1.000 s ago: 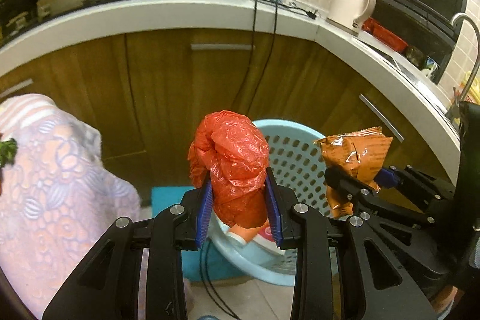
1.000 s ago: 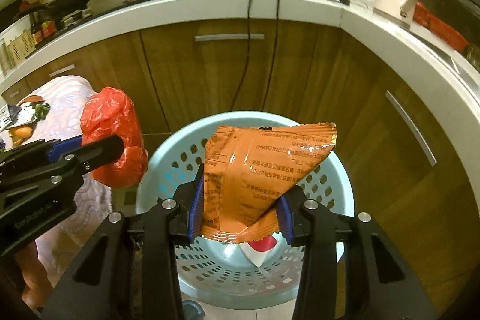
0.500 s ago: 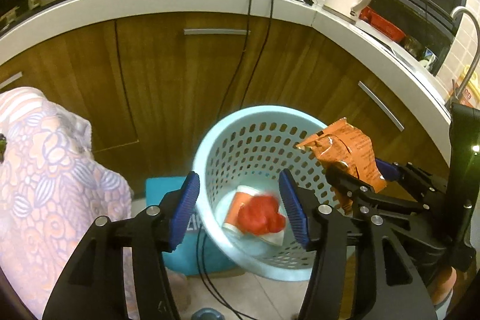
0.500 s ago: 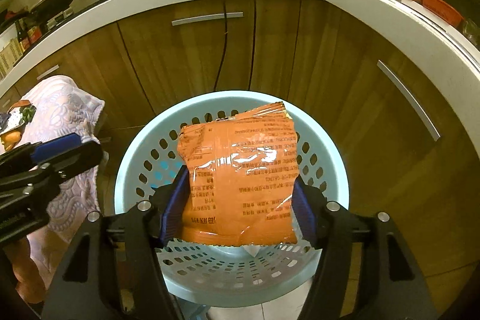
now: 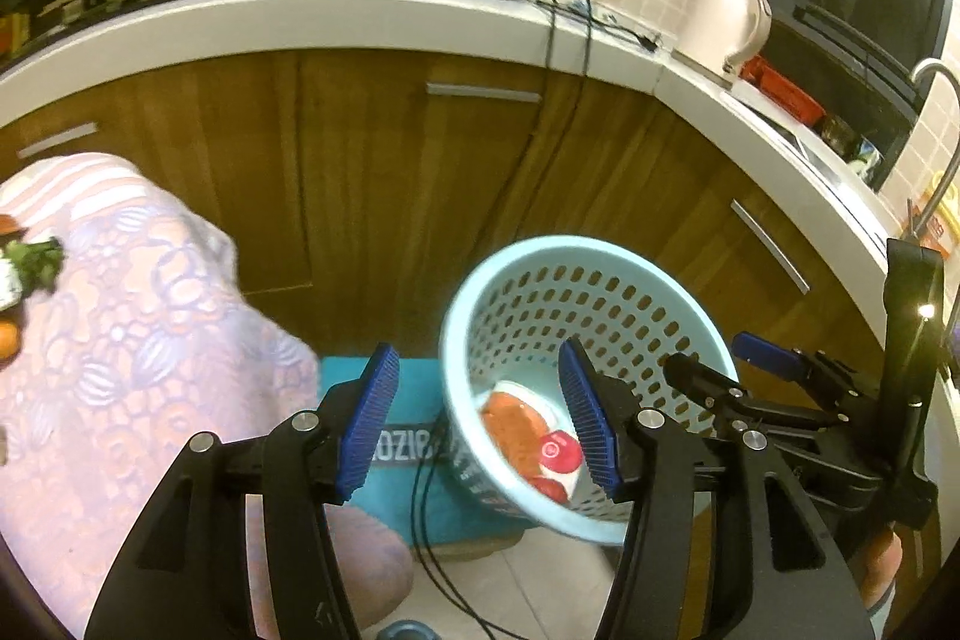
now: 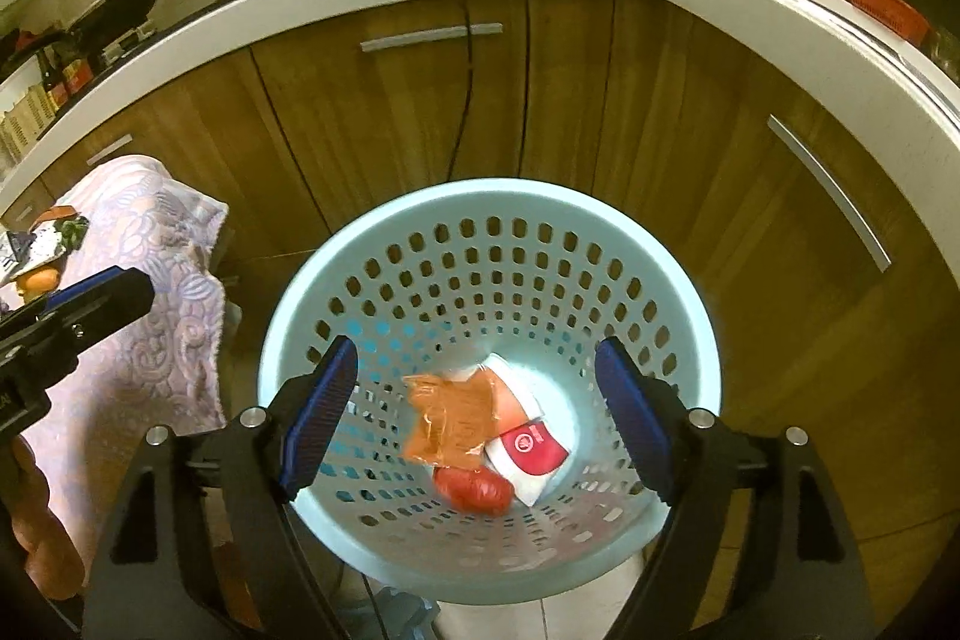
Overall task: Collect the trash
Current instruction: 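Move both tools back to the table toward the milk cartons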
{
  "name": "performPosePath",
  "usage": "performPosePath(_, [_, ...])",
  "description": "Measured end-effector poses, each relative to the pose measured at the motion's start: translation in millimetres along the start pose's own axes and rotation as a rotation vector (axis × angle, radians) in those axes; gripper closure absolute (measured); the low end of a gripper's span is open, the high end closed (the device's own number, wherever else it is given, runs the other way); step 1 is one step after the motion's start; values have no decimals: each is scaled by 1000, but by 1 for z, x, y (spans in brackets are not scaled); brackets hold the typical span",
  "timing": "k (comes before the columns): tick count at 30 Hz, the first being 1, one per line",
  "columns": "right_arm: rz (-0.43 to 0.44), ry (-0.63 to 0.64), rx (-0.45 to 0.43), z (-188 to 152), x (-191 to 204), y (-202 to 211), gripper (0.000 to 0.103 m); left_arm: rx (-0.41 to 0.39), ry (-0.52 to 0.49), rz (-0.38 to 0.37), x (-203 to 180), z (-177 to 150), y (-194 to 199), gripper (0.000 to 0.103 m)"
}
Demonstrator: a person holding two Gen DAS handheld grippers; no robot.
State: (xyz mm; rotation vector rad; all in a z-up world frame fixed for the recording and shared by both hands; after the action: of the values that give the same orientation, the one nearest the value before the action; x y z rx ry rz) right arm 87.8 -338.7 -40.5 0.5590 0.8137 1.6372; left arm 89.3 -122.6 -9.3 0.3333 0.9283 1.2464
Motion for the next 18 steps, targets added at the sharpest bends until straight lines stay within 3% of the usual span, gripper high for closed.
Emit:
performPosePath(5, [27,28,-58,11,23,15,26,-95,52,61,27,4,39,47])
performPosePath(18, [172,196,-207,52,133,45,26,-411,285,407,148,6,178,23])
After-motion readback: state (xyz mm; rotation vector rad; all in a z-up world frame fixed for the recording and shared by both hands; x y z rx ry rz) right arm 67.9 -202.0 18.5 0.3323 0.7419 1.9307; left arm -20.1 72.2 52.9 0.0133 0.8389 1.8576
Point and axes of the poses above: each gripper's, at about its wrist camera, not at the fingertips, and y roughly against the way its jaws point, x to its left, z to its top, the point moved 1 cm from there along -y, roughly the way its jaws point, and after that the axes turned 15 degrees about y, right-handed, at the moved point
